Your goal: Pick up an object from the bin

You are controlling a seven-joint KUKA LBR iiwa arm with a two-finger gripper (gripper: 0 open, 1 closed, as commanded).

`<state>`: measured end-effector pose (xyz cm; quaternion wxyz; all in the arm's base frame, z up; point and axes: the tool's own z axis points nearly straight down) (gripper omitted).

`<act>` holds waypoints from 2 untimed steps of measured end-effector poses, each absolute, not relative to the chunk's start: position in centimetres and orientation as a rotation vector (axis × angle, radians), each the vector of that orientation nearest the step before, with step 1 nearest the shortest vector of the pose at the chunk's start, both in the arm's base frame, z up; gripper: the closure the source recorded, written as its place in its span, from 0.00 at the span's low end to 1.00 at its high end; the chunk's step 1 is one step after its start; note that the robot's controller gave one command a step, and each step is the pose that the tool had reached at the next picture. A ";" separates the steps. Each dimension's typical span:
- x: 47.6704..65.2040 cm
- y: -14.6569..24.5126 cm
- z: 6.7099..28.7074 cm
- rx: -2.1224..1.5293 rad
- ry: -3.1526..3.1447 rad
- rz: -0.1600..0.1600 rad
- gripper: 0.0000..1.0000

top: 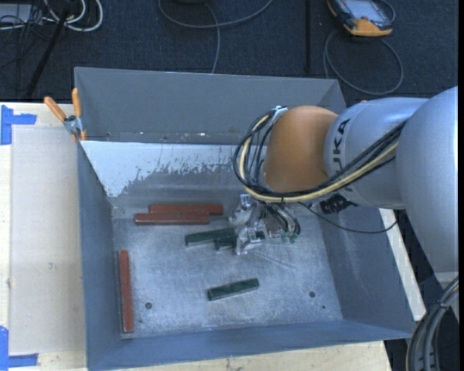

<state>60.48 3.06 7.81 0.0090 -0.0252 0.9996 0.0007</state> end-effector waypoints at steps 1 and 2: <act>60.5 3.1 7.8 -0.079 3.123 0.002 1.00; 56.6 1.1 21.2 -0.043 3.139 0.000 1.00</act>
Offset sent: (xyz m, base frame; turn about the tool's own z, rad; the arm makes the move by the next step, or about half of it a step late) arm -0.0396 -0.0197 0.1339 0.0218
